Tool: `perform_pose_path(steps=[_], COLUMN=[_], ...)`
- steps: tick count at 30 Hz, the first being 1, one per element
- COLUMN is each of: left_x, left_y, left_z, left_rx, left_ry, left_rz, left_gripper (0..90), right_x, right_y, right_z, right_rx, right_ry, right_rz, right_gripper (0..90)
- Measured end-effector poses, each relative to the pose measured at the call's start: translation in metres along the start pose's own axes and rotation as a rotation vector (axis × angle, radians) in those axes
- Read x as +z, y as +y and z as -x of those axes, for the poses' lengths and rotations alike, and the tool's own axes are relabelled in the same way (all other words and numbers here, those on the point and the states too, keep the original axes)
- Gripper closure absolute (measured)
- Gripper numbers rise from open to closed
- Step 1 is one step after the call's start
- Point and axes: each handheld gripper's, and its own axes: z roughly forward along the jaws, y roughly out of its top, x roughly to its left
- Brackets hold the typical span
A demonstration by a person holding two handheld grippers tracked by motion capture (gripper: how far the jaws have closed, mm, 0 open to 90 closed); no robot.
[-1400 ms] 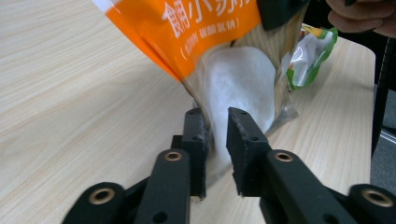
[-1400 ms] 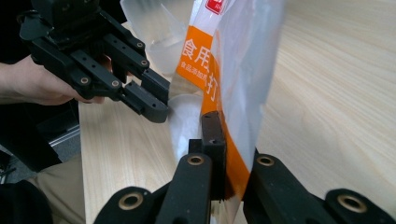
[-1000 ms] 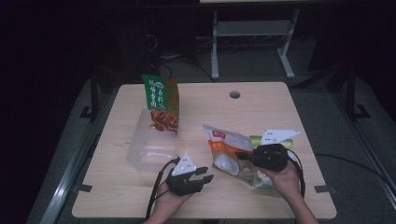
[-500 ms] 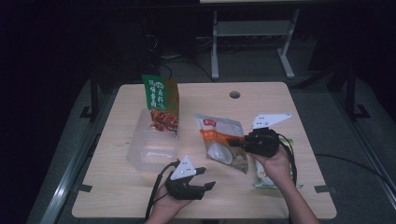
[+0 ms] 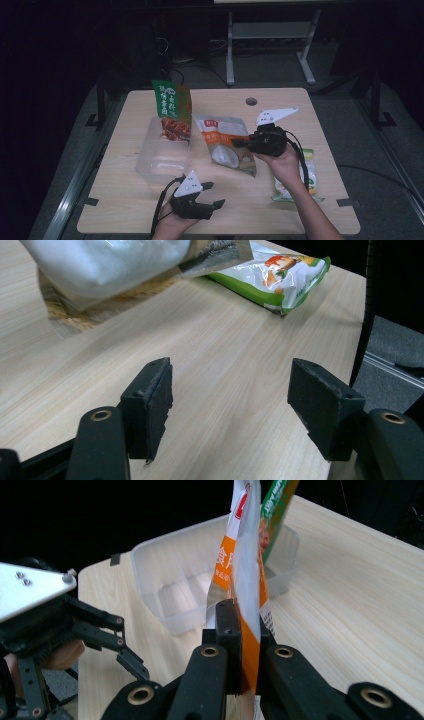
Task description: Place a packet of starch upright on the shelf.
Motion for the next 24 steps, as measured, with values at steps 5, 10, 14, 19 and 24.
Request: perform_pose_path(steps=[5, 10, 14, 19, 24], left_x=[-0.001, -0.001, -0.001, 0.001, 0.003], left_y=[-0.001, 0.0, -0.001, -0.001, -0.002], left_z=[0.0, -0.001, -0.002, -0.001, -0.002], left_rx=[0.005, 0.028, 0.035, 0.041, 0.036], left_ry=[-0.007, -0.002, 0.001, 0.009, 0.007], left_rz=[0.001, 0.007, 0.007, -0.006, -0.005], left_gripper=[31.6, 30.8, 30.6, 30.4, 30.4], right_x=[0.006, 0.013, 0.018, 0.026, 0.036], right_y=[0.011, 0.023, 0.034, 0.046, 0.056], right_z=[-0.002, -0.006, -0.009, -0.011, -0.014], right_rx=[-0.002, -0.022, -0.03, -0.054, -0.059], right_ry=[0.015, 0.025, 0.034, 0.048, 0.059], right_rz=[0.006, 0.004, -0.004, -0.006, -0.01], right_gripper=[90.0, 90.0, 90.0, 90.0, 90.0])
